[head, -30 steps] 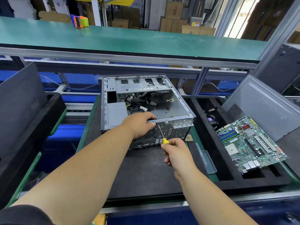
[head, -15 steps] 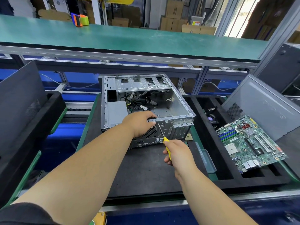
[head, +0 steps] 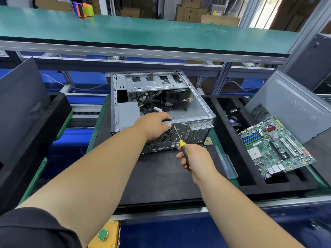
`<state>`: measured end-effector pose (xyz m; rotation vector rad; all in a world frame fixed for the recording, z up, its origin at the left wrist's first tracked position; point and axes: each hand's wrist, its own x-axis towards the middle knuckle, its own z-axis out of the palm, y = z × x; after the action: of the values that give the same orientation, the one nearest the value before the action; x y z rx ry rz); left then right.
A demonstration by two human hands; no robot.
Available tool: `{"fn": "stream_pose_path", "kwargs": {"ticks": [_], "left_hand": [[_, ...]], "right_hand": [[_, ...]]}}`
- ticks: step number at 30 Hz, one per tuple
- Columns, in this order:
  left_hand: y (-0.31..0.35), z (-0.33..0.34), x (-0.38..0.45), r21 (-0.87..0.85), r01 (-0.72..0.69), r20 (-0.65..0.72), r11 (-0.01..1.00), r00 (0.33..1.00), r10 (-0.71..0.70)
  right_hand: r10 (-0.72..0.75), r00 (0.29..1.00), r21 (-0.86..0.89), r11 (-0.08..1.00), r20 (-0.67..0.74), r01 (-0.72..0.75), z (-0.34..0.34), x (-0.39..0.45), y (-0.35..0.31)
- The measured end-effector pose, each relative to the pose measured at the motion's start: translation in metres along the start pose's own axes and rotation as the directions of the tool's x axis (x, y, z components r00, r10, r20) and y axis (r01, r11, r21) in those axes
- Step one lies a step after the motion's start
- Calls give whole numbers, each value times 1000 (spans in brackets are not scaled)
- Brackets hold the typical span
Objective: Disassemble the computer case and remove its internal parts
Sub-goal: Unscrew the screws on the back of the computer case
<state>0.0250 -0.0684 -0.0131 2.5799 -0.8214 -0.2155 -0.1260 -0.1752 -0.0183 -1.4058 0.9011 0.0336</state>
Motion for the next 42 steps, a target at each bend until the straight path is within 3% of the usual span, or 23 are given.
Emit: {"fn": "stream_pose_path", "kwargs": {"ticks": [4,7,15,19,27,42], "left_hand": [[-1,0,0,9,-6,2,1000,1000,6],[-1,0,0,8,-8,-2,1000,1000,8],[-1,-1,0,3,-8,-3,1000,1000,8],[0,-1,0,2,-6,-3,1000,1000,6],[1,-1,-1,-6,4,-2,1000,1000,-4],[2,-2,-3,7,-6,16,1000,1000,6]], "right_hand": [[-195,981,-25,980,-7,195,-4,-1,11],[-238,971,-23,971,-36,237,-5,-1,14],[-4,999,76,997,38,1,0,-4,2],[-100,995,-23,995,12,101,-1,-3,5],[-196,981,-28,980,4,196,-3,0,14],[-172,985,5,985,3,172,-3,4,15]]}}
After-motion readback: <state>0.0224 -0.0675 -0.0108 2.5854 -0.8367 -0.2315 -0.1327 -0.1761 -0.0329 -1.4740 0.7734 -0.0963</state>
